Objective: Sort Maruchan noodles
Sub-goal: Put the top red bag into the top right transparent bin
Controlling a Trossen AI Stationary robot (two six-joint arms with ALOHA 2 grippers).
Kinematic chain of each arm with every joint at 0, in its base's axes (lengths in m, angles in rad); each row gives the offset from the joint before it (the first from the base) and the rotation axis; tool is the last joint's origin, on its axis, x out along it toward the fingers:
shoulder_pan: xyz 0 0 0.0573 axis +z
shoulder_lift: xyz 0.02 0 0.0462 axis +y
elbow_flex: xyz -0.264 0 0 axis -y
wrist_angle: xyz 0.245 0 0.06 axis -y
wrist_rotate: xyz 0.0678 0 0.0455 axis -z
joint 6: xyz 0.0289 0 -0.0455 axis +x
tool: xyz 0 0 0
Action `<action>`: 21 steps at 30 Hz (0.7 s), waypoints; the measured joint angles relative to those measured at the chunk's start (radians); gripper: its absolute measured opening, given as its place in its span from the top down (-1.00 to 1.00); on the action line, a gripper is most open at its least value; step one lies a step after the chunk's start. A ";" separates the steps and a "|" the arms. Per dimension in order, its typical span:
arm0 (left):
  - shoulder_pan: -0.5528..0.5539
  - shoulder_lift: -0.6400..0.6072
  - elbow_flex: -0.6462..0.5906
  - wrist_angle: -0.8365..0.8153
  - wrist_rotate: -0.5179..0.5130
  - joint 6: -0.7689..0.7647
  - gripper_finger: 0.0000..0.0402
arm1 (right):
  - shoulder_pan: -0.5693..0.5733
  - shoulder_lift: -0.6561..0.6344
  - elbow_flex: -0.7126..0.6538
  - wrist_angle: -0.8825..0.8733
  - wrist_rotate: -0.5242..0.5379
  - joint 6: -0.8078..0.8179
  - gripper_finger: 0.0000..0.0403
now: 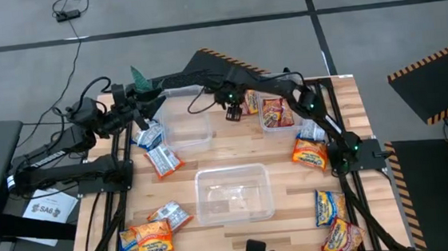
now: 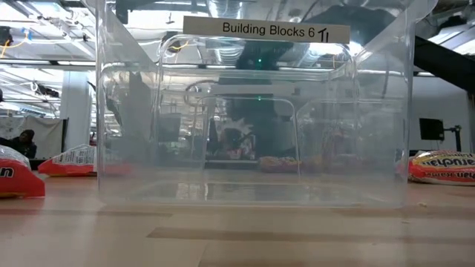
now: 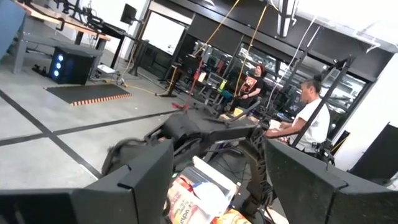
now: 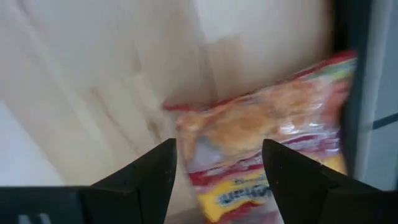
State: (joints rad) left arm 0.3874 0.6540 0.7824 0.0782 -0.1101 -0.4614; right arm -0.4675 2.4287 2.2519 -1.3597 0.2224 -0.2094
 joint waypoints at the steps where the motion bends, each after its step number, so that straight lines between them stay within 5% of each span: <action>1: 0.000 0.000 0.000 0.000 0.000 0.000 -0.19 | 0.001 0.012 0.000 -0.003 -0.001 0.000 -0.29; 16: 0.000 0.000 0.000 -0.001 -0.001 0.004 -0.19 | 0.016 0.061 0.001 0.021 0.100 0.003 -0.27; 21: 0.000 0.000 0.000 -0.001 -0.002 0.004 -0.19 | 0.015 0.067 0.002 0.019 0.098 0.010 -0.06</action>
State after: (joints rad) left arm 0.3874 0.6540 0.7826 0.0776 -0.1118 -0.4572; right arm -0.4526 2.4956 2.2536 -1.3405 0.3202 -0.1989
